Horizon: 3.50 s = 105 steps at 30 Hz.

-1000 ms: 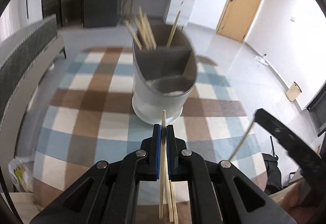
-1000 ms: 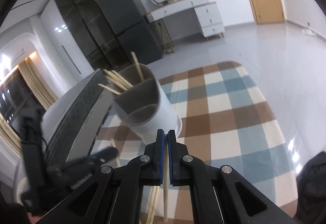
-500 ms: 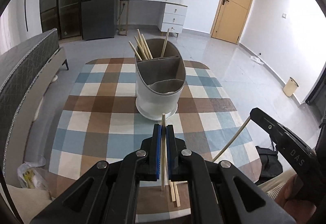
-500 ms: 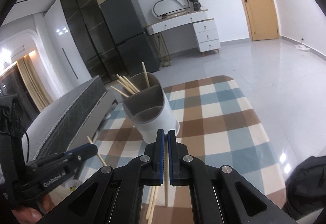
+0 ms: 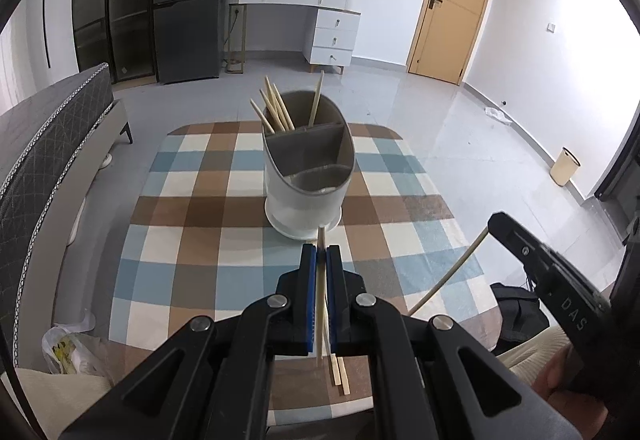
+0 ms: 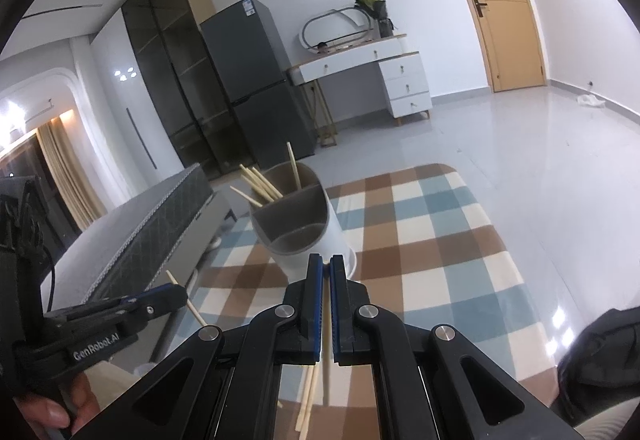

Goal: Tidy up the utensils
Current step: 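Lift both tools with their chopsticks up over the utensil holder, then open both tools to drop the chopsticks into the holder, then pull both open tools back from the utensil holder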

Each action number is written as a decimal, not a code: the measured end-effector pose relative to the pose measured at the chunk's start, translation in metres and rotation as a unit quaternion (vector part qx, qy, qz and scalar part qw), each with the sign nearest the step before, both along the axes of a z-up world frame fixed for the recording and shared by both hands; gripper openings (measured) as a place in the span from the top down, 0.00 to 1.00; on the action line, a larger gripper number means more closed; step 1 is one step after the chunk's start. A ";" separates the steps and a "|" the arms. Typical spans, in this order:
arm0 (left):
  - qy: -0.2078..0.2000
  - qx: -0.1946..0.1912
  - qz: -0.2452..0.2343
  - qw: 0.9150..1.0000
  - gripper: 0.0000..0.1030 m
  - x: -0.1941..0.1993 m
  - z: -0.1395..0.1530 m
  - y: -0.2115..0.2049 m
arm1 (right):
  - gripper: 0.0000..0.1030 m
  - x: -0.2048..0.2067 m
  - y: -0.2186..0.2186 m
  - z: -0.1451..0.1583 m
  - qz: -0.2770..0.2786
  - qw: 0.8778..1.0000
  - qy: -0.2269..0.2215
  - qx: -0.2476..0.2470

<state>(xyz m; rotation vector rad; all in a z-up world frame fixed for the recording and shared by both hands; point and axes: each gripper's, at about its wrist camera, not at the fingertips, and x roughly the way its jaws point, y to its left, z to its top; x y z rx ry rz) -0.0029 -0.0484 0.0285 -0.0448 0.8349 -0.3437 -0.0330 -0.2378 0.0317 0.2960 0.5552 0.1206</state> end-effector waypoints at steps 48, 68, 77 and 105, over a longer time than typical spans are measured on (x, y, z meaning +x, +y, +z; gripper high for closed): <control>-0.023 -0.130 0.060 0.989 1.00 0.197 0.072 0.032 | 0.97 0.217 0.068 0.110 0.137 0.979 -0.094 -0.117; 0.057 -0.135 0.002 0.989 1.00 0.185 0.028 0.025 | 0.97 0.224 0.072 0.045 0.158 0.978 -0.019 -0.134; 0.093 -0.098 -0.007 0.991 0.97 0.166 0.037 0.025 | 0.70 0.198 0.046 0.032 0.141 0.987 0.015 -0.081; -0.109 -0.017 0.069 0.992 0.18 0.009 0.119 0.040 | 0.08 0.011 0.032 0.095 0.032 0.995 -0.095 -0.027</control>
